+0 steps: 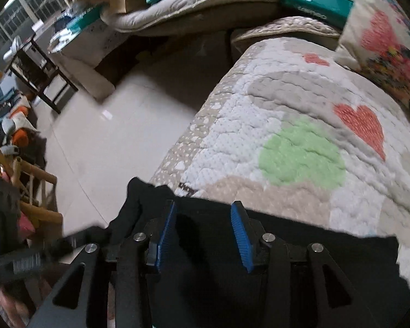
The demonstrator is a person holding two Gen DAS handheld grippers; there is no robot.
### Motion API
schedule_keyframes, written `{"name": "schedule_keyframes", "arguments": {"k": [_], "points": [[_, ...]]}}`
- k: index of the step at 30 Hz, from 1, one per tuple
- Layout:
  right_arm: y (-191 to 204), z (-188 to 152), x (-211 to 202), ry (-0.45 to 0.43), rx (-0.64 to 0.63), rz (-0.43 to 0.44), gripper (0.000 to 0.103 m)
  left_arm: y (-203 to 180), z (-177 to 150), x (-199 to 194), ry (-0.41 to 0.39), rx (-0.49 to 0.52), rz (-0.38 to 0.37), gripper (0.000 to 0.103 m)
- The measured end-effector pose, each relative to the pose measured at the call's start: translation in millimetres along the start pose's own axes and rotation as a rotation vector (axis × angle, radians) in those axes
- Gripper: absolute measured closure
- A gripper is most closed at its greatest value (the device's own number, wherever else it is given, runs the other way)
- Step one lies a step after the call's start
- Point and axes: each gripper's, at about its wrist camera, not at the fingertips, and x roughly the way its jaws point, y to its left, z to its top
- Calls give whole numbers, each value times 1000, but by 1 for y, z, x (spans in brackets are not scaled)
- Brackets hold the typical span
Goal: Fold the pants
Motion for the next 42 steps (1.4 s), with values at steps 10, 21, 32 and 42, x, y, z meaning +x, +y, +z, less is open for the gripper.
{"name": "schedule_keyframes", "arguments": {"k": [10,21,32,42], "points": [[12,20,30,128,-178,18,38,-17,-22,32,-8,75,86,54],[28,26,48,144,-265,15,34,-18,-21,40,-30,73,89,41],[60,14,63,190,-391,-5,45,-17,-20,41,-28,56,86,49],[51,11,17,95,-340,7,74,-46,-24,23,-15,95,-49,89]]}}
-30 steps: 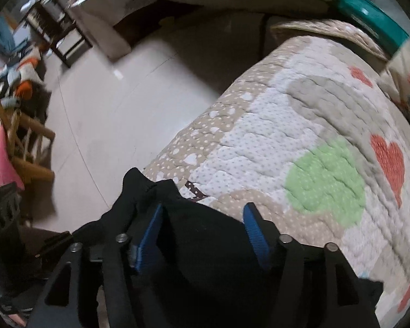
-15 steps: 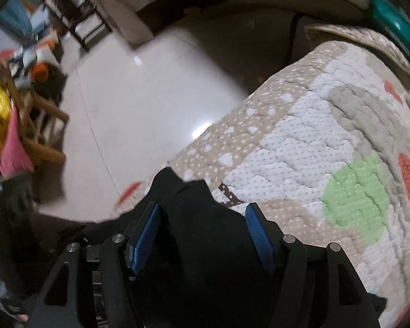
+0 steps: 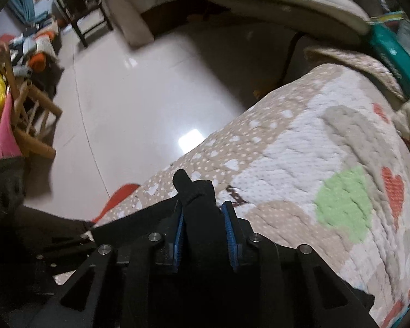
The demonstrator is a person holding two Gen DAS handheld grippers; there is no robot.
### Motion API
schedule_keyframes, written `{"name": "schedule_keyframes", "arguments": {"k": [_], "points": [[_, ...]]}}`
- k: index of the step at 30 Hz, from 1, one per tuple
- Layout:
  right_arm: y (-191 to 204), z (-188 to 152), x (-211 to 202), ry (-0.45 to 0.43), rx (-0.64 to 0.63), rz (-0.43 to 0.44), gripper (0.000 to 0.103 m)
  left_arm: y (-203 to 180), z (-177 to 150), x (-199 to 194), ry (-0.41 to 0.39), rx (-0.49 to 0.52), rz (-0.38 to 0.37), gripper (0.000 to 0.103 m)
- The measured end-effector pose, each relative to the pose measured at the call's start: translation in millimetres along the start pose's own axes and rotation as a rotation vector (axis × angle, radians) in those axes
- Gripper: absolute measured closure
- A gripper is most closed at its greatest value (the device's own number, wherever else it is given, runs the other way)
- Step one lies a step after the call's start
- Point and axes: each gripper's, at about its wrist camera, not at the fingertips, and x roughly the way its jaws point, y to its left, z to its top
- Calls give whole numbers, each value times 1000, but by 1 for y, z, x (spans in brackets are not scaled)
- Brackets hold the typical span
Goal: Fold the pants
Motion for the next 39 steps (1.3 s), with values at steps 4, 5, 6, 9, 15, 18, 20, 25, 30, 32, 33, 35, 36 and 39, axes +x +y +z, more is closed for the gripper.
{"name": "schedule_keyframes", "arguments": {"k": [4,5,6,9,15,18,20,25,30,32,33,35,36,39], "points": [[-15,-18,-34,-77,53,-14,74,-30,-9,-3,-6,50,-73,89],[-20,-23,-41,-94,71,-20,74,-37,-11,-2,-3,61,-86,89],[-24,-30,-48,-114,95,-22,74,-45,-15,-2,4,77,-103,89],[-47,-64,-73,-171,186,-23,74,-75,-32,5,32,147,-145,89],[-101,-158,-107,-229,397,-7,74,-123,-77,30,165,338,-217,88],[-126,-209,-111,-223,516,-34,73,-137,-98,31,239,428,-251,87],[-139,-237,-109,-204,584,-72,73,-139,-106,27,305,458,-294,85],[-170,-289,-117,-165,762,-175,44,-125,-92,6,256,478,-302,66],[-169,-285,-160,-245,798,-315,40,-103,-69,22,214,358,-209,66],[-160,-275,-168,-271,754,-310,40,-102,-70,35,222,344,-184,66],[-156,-266,-168,-279,728,-290,40,-106,-72,41,224,349,-167,66],[-146,-247,-164,-285,674,-249,40,-110,-78,54,245,366,-123,66],[-137,-235,-159,-277,640,-237,40,-110,-80,57,256,362,-108,66],[-112,-210,-134,-214,557,-279,40,-99,-80,58,277,326,-94,66]]}}
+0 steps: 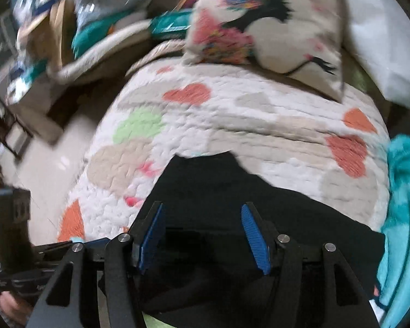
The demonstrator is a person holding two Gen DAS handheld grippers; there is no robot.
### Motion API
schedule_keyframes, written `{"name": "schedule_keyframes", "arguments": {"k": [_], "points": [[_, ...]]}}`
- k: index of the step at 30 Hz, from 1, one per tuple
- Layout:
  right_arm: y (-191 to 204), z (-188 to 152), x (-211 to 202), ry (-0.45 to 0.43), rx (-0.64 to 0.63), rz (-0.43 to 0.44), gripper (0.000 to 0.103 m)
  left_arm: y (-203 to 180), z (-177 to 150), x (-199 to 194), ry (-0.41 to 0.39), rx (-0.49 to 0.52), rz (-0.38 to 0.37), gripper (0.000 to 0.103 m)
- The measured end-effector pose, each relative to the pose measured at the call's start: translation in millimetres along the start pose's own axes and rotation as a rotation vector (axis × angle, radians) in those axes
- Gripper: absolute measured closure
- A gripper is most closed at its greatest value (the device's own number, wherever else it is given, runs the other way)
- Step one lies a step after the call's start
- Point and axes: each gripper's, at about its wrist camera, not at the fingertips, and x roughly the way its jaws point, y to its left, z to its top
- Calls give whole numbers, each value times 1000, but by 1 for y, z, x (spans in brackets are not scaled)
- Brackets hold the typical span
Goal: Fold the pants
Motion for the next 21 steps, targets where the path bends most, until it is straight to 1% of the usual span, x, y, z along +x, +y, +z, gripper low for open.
{"name": "schedule_keyframes", "arguments": {"k": [2,3,4,5,6,9,11,13,15,17,19,21], "points": [[18,-3,13,19,-48,-64,40,2,1,-7,-17,4,6,66],[27,-6,21,35,-78,-110,40,2,2,-10,-32,9,15,66],[30,-11,26,50,-95,-140,42,3,2,-12,-36,11,18,66],[29,-17,29,66,-105,-171,42,3,2,-13,-36,10,15,66],[23,-26,28,78,-93,-193,42,3,1,-12,-35,10,11,66],[-11,-55,12,103,22,-202,42,-2,-1,-6,-19,26,8,66],[-35,-74,0,147,87,-225,42,-4,-5,0,-4,32,2,65],[-59,-90,-12,188,136,-285,42,-9,-7,4,-6,49,4,64],[-74,-92,-25,182,171,-325,42,-11,-10,5,-16,65,8,62],[-78,-83,-34,143,189,-306,41,-12,-12,6,-25,75,6,58],[-72,-63,-39,92,184,-229,40,-13,-14,6,-35,81,3,56],[-55,-38,-36,44,135,-124,40,-17,-16,8,-37,103,13,56]]}}
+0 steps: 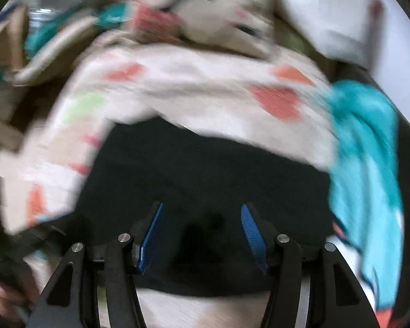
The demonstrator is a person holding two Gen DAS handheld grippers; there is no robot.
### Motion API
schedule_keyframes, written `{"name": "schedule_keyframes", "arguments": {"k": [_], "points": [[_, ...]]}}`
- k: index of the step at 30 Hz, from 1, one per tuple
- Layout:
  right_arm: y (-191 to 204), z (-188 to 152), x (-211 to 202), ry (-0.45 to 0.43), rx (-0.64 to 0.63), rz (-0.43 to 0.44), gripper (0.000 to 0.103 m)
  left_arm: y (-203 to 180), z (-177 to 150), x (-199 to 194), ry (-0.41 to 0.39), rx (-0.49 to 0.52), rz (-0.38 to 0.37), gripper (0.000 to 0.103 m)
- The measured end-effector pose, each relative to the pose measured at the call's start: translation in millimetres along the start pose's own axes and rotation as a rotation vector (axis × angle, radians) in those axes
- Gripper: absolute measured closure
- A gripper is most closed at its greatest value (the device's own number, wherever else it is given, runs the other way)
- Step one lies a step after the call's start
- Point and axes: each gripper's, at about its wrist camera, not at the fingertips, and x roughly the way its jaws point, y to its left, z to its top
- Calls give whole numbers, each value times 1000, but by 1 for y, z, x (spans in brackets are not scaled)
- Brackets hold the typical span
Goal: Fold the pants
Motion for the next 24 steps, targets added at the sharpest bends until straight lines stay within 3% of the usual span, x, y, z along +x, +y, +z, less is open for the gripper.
{"name": "schedule_keyframes", "arguments": {"k": [4,5,8,11,12,13,15,18,24], "points": [[57,46,28,2,-115,154,40,-6,-4,4,20,25,12,59],[71,54,39,20,-129,167,40,-6,-4,4,24,26,21,69],[103,73,73,69,-192,132,40,-2,-2,8,53,9,20,87],[122,75,109,158,-254,35,40,-3,-1,9,60,7,26,90],[124,72,123,210,-259,10,51,-5,-2,8,57,17,35,90],[125,70,128,236,-249,43,71,-6,-2,7,55,21,43,91],[128,70,123,219,-231,80,86,-7,-1,5,54,13,48,92],[131,71,115,199,-219,101,91,-4,1,0,51,-11,44,93],[152,82,98,162,-224,167,91,16,6,-27,4,-66,60,94]]}}
